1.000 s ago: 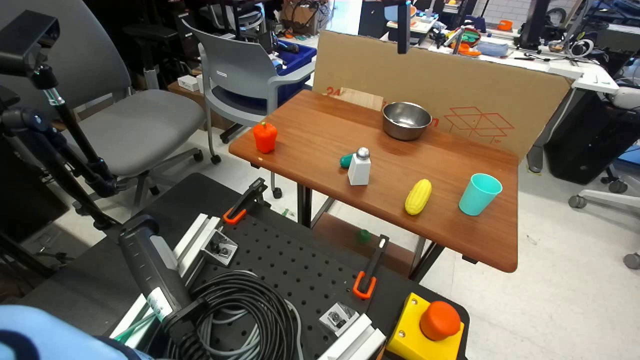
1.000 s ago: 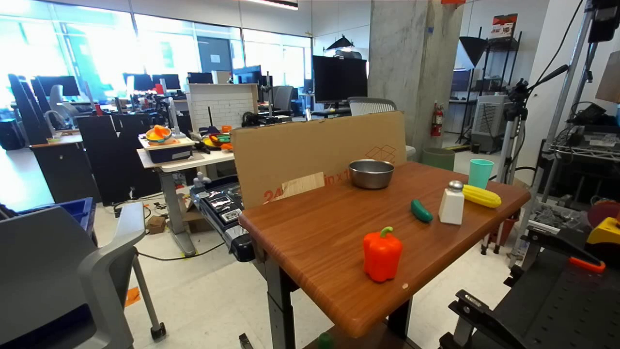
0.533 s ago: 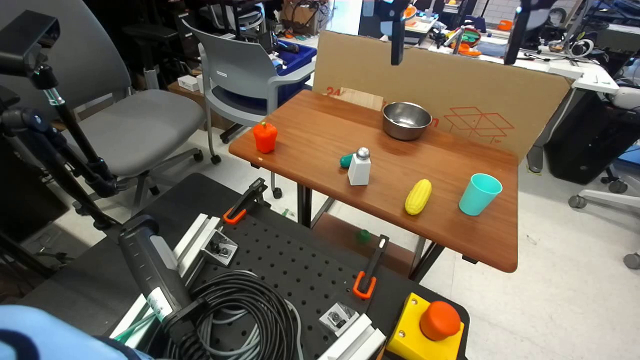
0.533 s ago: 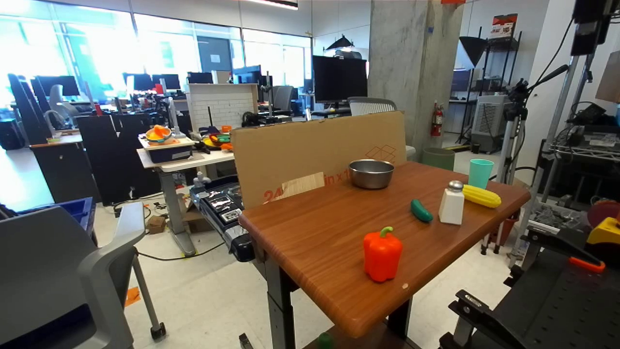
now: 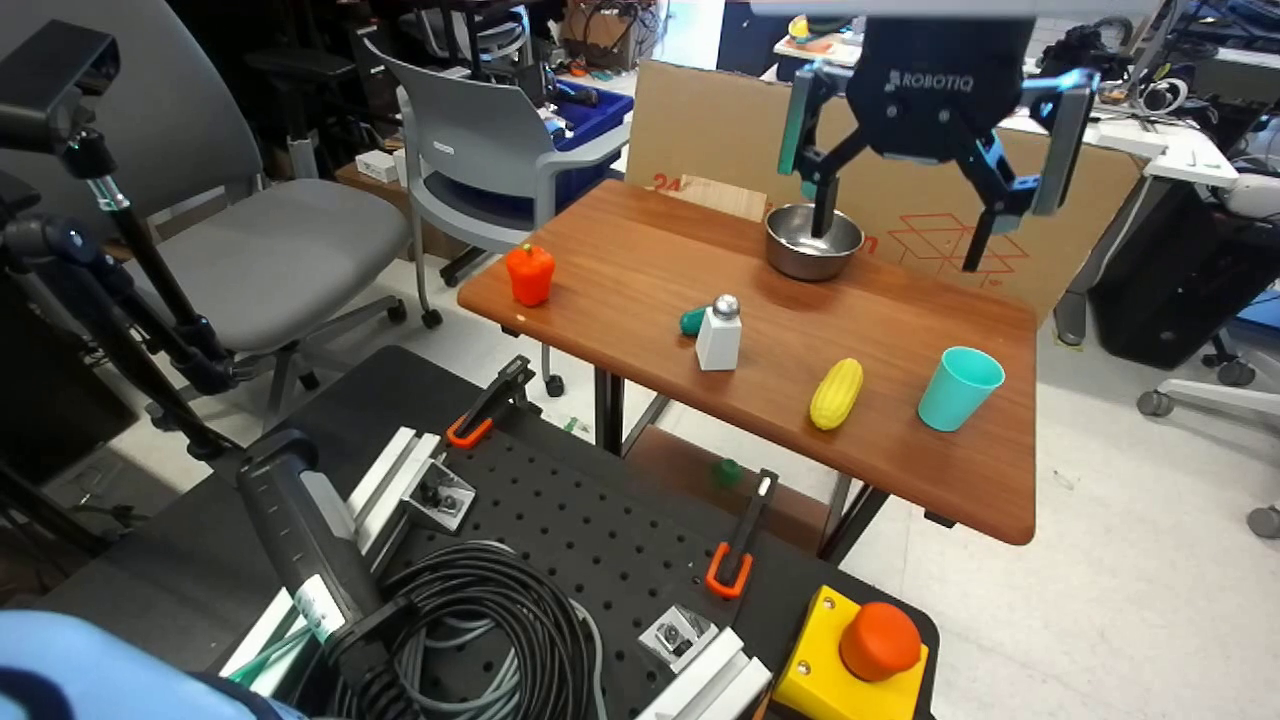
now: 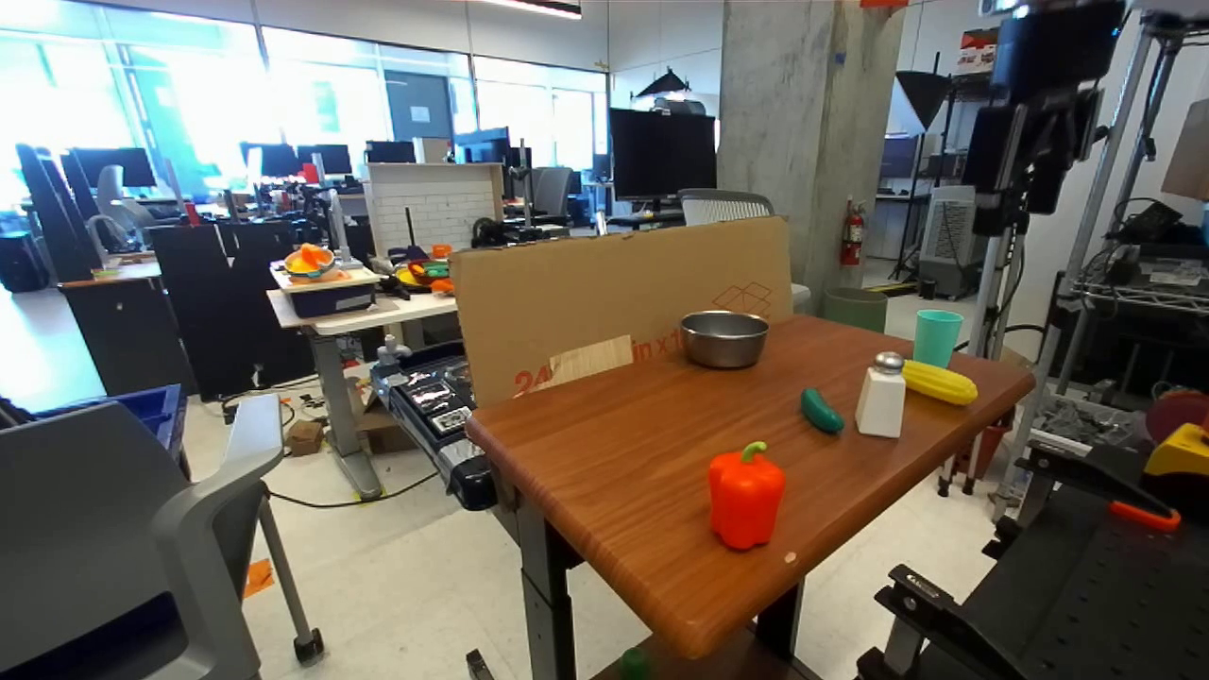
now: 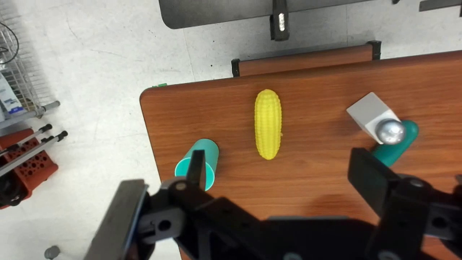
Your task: Move the yellow object to the left.
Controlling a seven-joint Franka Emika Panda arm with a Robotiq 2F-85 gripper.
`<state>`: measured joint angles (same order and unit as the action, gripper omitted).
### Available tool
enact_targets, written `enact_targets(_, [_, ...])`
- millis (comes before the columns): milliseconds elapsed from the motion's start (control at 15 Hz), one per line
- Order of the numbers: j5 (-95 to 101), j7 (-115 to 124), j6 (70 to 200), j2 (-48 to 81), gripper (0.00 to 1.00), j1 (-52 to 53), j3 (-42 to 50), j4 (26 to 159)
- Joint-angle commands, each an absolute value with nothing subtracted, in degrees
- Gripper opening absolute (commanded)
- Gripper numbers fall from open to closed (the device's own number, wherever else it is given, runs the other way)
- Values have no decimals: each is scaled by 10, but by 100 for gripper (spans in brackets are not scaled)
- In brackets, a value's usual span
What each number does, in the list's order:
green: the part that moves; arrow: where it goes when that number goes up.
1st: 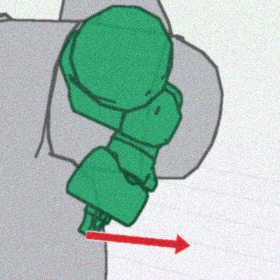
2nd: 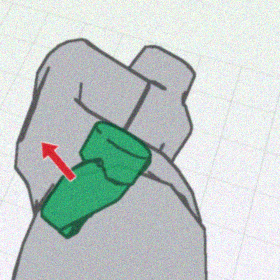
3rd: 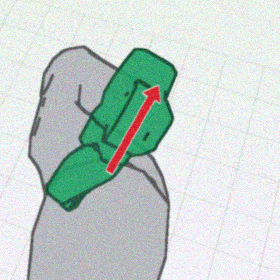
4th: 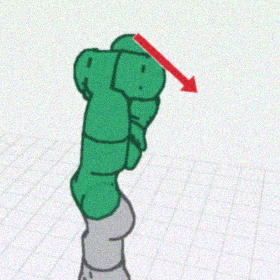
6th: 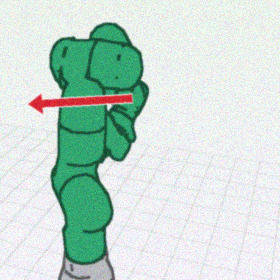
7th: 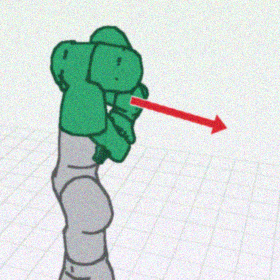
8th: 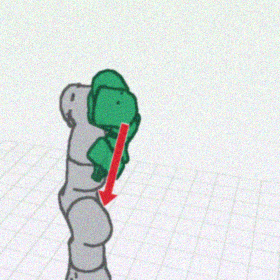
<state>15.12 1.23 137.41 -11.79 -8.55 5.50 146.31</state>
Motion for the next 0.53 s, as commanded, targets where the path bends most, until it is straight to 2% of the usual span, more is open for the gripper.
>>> enact_targets(0, [151,36,1432,-12,100,-97,67,1426])
enact_targets(467, [142,55,1450,143,100,-88,87,1369])
